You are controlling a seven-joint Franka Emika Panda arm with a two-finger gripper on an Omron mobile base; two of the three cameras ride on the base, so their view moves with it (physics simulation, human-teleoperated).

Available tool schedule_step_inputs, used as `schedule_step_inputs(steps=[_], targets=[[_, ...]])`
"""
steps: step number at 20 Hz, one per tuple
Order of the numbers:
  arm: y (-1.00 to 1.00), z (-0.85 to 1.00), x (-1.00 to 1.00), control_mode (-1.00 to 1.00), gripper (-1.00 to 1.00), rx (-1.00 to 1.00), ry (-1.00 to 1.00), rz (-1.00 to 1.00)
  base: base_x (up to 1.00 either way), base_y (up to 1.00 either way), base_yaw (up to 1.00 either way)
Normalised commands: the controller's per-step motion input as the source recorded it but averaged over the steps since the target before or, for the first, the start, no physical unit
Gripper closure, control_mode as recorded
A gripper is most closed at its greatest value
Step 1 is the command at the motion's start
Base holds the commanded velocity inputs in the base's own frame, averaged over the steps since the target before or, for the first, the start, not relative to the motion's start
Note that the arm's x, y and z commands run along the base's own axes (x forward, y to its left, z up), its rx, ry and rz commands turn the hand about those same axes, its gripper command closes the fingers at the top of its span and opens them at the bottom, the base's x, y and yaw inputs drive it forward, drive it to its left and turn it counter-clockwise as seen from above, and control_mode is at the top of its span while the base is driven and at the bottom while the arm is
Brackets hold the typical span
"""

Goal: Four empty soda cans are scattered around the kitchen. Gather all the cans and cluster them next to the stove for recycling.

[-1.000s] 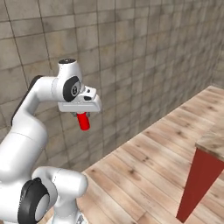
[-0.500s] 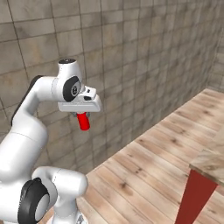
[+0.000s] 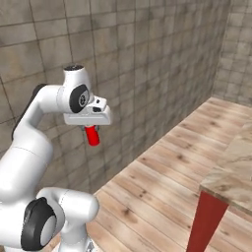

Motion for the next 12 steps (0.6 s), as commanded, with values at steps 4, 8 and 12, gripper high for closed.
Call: schedule_step_inputs(steps=[4, 8, 12], targets=[[0.00, 0.00, 0.00, 1.00, 1.00, 0.00, 0.00, 0.00, 0.22, 0.00, -0.28], [0.00, 0.00, 0.00, 1.00, 1.00, 0.00, 0.00, 0.00, 0.31, 0.00, -0.24], [0.00, 0.00, 0.00, 1.00, 1.00, 0.00, 0.00, 0.00, 0.62, 0.00, -0.11]])
